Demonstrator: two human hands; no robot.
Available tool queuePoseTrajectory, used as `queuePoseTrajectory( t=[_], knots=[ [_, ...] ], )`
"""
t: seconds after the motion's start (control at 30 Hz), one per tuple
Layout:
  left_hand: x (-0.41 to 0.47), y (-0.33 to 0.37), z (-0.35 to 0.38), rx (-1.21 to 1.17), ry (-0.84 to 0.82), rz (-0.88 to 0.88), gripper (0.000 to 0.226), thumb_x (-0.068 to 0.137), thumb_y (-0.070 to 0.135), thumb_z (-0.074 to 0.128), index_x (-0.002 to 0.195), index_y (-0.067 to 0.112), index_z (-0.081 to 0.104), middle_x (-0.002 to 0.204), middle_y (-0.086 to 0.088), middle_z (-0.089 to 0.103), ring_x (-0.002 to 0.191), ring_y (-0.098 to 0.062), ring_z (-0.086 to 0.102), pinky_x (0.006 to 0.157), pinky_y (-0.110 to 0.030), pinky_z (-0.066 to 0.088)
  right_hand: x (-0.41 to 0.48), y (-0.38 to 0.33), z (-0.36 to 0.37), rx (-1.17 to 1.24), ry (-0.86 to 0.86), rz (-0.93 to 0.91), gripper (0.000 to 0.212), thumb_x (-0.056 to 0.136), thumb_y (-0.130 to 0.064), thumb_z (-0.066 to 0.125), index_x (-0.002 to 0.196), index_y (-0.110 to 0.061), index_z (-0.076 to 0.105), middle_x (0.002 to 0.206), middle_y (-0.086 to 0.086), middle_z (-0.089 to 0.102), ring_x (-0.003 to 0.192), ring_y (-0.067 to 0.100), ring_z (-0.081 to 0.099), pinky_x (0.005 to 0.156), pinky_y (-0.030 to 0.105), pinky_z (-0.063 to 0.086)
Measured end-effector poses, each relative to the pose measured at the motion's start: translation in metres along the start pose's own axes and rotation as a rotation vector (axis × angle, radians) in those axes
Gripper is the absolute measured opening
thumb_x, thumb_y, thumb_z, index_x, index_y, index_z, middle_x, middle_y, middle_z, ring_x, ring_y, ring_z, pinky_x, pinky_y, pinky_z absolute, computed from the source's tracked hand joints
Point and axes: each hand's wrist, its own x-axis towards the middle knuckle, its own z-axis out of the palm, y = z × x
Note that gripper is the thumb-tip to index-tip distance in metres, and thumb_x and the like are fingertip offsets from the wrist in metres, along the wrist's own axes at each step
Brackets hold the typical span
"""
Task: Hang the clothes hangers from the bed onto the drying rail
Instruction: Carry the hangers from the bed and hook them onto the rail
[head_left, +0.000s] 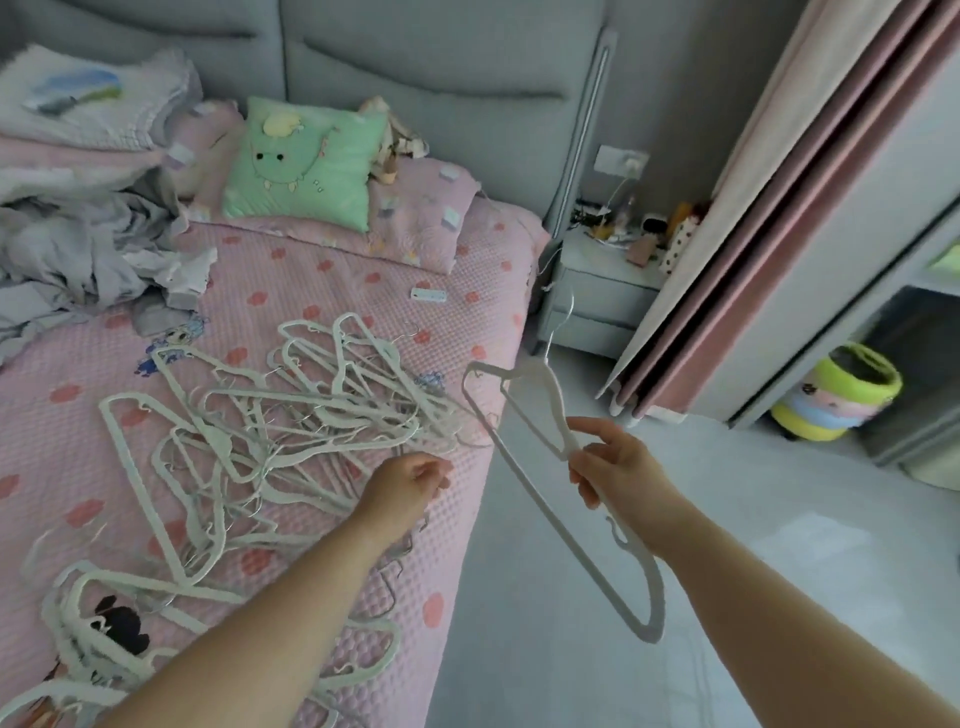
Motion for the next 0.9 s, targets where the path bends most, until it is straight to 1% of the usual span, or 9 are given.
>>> queuePoseTrajectory(
  t=[0.07, 0.17, 0.27, 0.33, 0.43, 0.5, 0.63, 0.77, 0.9],
  knots=[
    [0.007, 0.061, 0.028, -0.07, -0.138, 0.067, 0.022, 0.095, 0.018, 0.044, 0.081, 0.019, 0.061, 0.075, 0.003, 0.062, 0.077, -0.018, 0.058, 0.068, -0.021, 0.04, -0.009, 0.002, -0.027, 0.029, 0.077, -0.017, 0.033, 0.091, 0.001, 0.045, 0.12, -0.011, 0.052, 0.058, 0.001, 0.048, 0.031, 0.0, 0.039, 0.04, 0.009, 0.034],
    [0.012, 0.144, 0.075, -0.076, -0.408, 0.055, 0.026, 0.095, 0.04, 0.037, 0.086, 0.024, 0.056, 0.079, 0.004, 0.064, 0.073, -0.011, 0.061, 0.071, -0.026, 0.042, -0.021, 0.006, -0.072, 0.056, 0.164, -0.042, 0.033, 0.091, 0.0, 0.046, 0.122, -0.009, 0.051, 0.058, 0.0, 0.047, 0.031, -0.001, 0.04, 0.04, 0.009, 0.034],
    [0.011, 0.213, 0.123, -0.007, -0.538, 0.049, 0.036, 0.092, 0.053, 0.035, 0.092, 0.022, 0.054, 0.08, 0.0, 0.064, 0.074, -0.014, 0.061, 0.072, -0.029, 0.043, -0.036, 0.008, -0.126, 0.047, 0.248, -0.094, 0.033, 0.09, 0.0, 0.046, 0.122, -0.008, 0.051, 0.06, 0.0, 0.046, 0.032, -0.003, 0.042, 0.04, 0.006, 0.033],
    [0.007, 0.253, 0.16, 0.064, -0.56, 0.082, 0.037, 0.091, 0.051, 0.04, 0.092, 0.018, 0.056, 0.074, -0.001, 0.062, 0.068, -0.013, 0.059, 0.068, -0.027, 0.042, -0.046, 0.013, -0.164, 0.029, 0.314, -0.151, 0.034, 0.09, 0.001, 0.046, 0.123, -0.008, 0.051, 0.061, -0.002, 0.044, 0.034, -0.004, 0.042, 0.042, 0.006, 0.033],
    [-0.003, 0.309, 0.223, 0.18, -0.557, 0.219, 0.024, 0.093, 0.03, 0.048, 0.081, 0.012, 0.057, 0.063, 0.0, 0.06, 0.054, -0.01, 0.059, 0.058, -0.023, 0.047, -0.063, 0.023, -0.224, -0.018, 0.394, -0.207, 0.035, 0.091, -0.002, 0.044, 0.125, -0.012, 0.048, 0.063, -0.006, 0.043, 0.04, -0.003, 0.041, 0.044, 0.008, 0.033],
    [-0.009, 0.345, 0.263, 0.186, -0.584, 0.279, 0.021, 0.093, 0.018, 0.046, 0.075, 0.009, 0.055, 0.061, -0.004, 0.06, 0.053, -0.014, 0.06, 0.06, -0.027, 0.051, -0.077, 0.03, -0.267, -0.035, 0.423, -0.214, 0.036, 0.093, -0.007, 0.045, 0.127, -0.016, 0.045, 0.069, -0.01, 0.046, 0.043, -0.006, 0.046, 0.047, 0.007, 0.036],
    [-0.019, 0.411, 0.335, 0.134, -0.586, 0.419, 0.029, 0.097, 0.017, 0.039, 0.072, 0.009, 0.05, 0.065, -0.009, 0.058, 0.044, -0.013, 0.062, 0.048, -0.022, 0.05, -0.108, 0.048, -0.361, -0.084, 0.538, -0.256, 0.032, 0.092, -0.015, 0.048, 0.124, -0.02, 0.046, 0.09, -0.012, 0.048, 0.061, -0.004, 0.05, 0.054, 0.008, 0.039],
    [-0.027, 0.459, 0.404, 0.208, -0.559, 0.612, 0.027, 0.097, 0.017, 0.04, 0.072, 0.012, 0.048, 0.069, -0.003, 0.057, 0.05, -0.015, 0.061, 0.038, -0.019, 0.043, -0.132, 0.077, -0.459, -0.296, 0.936, -0.262, 0.029, 0.092, -0.012, 0.047, 0.119, -0.02, 0.052, 0.103, -0.012, 0.043, 0.077, -0.001, 0.045, 0.075, 0.015, 0.038],
    [-0.025, 0.498, 0.458, 0.394, -0.606, 0.78, 0.022, 0.096, 0.019, 0.042, 0.075, 0.019, 0.049, 0.071, 0.003, 0.059, 0.049, -0.011, 0.059, 0.038, -0.016, 0.041, -0.142, 0.091, -0.542, -0.477, 1.256, -0.206, 0.041, 0.09, -0.003, 0.043, 0.127, -0.019, 0.049, 0.132, -0.003, 0.043, 0.124, 0.015, 0.034, 0.103, 0.023, 0.027]
  ],
)
